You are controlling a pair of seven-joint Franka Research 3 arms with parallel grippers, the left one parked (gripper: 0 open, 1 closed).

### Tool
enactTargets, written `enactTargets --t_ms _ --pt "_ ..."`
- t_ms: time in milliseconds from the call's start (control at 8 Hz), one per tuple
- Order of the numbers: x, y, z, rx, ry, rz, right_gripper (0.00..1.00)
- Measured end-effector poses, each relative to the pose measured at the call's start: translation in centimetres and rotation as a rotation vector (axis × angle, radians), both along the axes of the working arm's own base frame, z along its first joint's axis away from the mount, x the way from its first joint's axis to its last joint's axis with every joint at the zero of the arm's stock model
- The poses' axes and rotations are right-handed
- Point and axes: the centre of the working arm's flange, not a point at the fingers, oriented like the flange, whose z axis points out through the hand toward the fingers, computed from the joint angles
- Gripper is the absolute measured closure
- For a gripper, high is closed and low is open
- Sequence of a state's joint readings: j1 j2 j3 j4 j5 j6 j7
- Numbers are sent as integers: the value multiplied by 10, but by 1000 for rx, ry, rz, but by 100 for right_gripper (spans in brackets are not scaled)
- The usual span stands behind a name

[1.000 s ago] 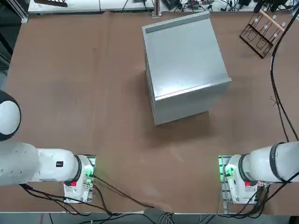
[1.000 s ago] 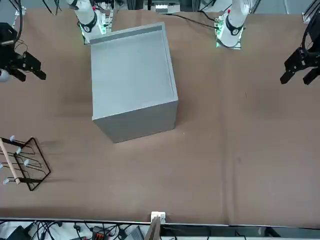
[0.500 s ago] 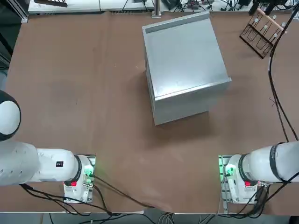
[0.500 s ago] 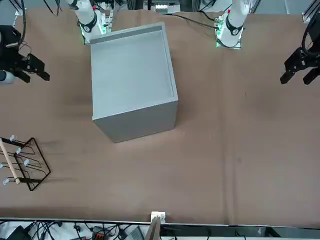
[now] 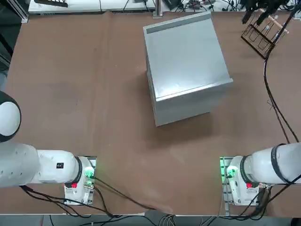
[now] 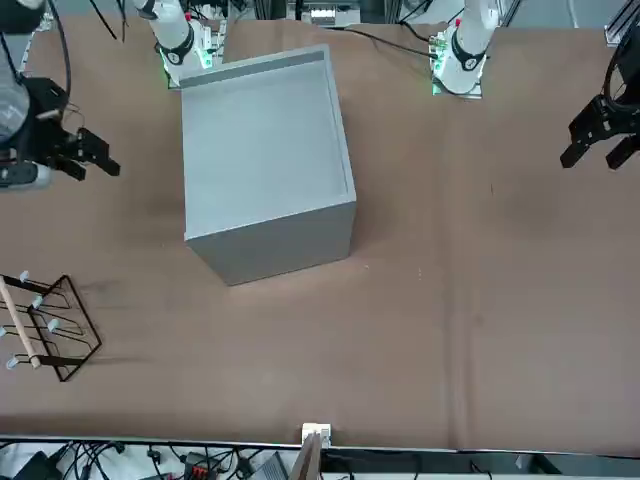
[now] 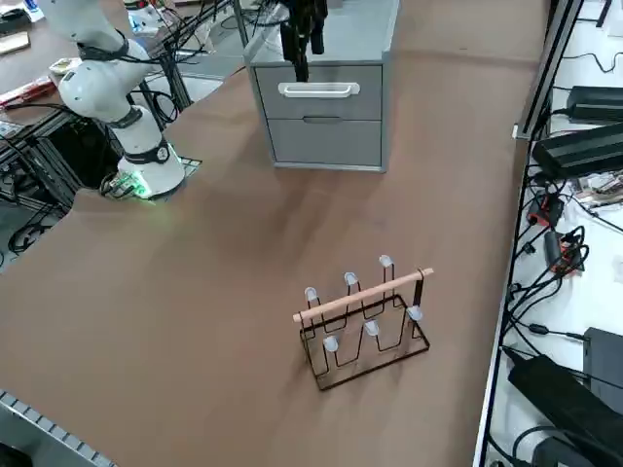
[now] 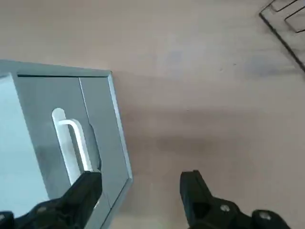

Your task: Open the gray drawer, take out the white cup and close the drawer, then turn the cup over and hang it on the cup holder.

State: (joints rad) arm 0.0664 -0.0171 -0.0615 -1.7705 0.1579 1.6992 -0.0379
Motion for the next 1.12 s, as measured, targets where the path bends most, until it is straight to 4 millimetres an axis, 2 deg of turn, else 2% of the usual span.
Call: enactTargets --t_ms 125,375,625,1125 --pt "-5 1 -21 14 -4 -1 0" --pt "-28 1 -60 33 9 38 0" --pt "-40 5 -75 87 6 69 0" --pt "-43 17 -90 145 11 99 0"
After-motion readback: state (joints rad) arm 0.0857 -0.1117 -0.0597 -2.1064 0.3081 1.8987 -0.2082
